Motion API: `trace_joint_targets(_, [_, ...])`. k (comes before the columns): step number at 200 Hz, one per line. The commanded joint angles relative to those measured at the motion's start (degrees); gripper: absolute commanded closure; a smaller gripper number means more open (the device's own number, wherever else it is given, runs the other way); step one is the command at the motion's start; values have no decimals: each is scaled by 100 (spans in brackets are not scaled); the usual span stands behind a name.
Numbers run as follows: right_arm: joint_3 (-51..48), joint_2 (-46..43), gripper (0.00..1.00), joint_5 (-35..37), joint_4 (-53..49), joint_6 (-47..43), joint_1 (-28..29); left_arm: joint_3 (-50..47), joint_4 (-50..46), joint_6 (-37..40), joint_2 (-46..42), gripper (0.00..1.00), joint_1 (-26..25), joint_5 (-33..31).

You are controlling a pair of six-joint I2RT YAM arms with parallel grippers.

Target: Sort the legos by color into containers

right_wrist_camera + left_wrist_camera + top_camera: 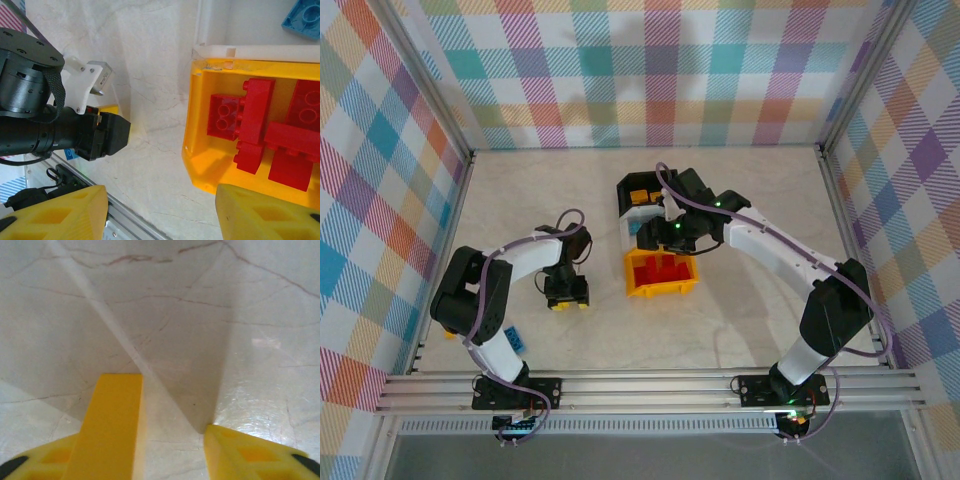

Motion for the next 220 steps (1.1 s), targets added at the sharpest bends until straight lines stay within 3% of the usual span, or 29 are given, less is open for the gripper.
trace_joint_targets(1, [13,-144,40,-58,-57,44,-29,-40,148,31,280,54,42,-65])
trace_joint_targets(18, [-23,-130,40,-76,-38,61,-29,-18,140,42,323,56,42,-71])
trace_joint_targets(53, [-77,-148,40,-85,18,98,-31,86,45,81,305,72,43,-85])
trace_joint_targets(73, [-131,-182,40,-93,52,106,-28,201,-24,124,332,75,42,-165])
trace_joint_targets(111, [-190,-222,40,-94,52,115,-33,331,-46,162,514,95,50,-151])
trace_joint_targets(145, [-106,-277,40,-13,-48,42,-32,649,-269,220,507,99,51,-221])
trace_joint_targets(184, [50,-667,40,274,-376,-69,-218,1983,-791,128,550,99,46,-156])
trace_joint_targets(220, [-243,-1228,40,394,-459,-9,-466,3915,-960,-78,1421,99,43,124])
